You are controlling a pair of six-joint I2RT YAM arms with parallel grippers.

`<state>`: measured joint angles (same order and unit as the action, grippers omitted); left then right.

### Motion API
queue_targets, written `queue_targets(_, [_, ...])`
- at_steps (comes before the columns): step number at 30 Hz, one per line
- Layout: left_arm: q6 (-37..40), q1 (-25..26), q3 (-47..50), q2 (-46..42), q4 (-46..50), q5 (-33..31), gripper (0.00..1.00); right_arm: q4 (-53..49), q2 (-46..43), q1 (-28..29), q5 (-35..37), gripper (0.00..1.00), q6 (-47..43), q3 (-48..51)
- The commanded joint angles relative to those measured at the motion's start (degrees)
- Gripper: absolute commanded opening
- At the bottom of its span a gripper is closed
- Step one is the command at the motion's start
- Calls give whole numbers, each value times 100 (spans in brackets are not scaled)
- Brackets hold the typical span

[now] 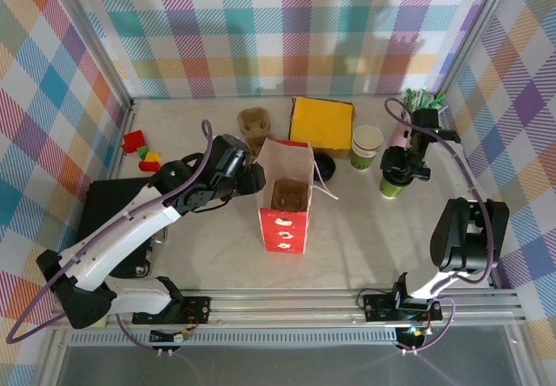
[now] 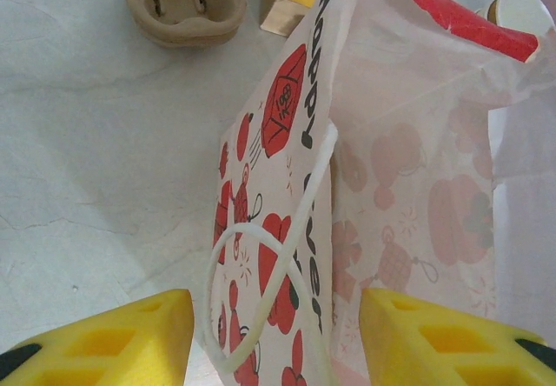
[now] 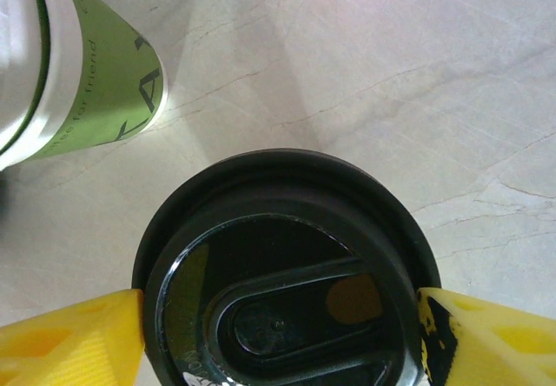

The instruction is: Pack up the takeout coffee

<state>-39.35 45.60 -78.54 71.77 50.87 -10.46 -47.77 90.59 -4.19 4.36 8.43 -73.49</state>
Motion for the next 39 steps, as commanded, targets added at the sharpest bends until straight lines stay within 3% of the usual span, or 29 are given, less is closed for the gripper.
queue_targets(1, [53, -58, 92, -84, 2, -79, 53, -238, 86, -42, -161, 79, -74, -178])
queue_targets(39, [-80, -66, 247, -7, 46, -40, 53, -840, 472, -42, -289, 82, -286, -640])
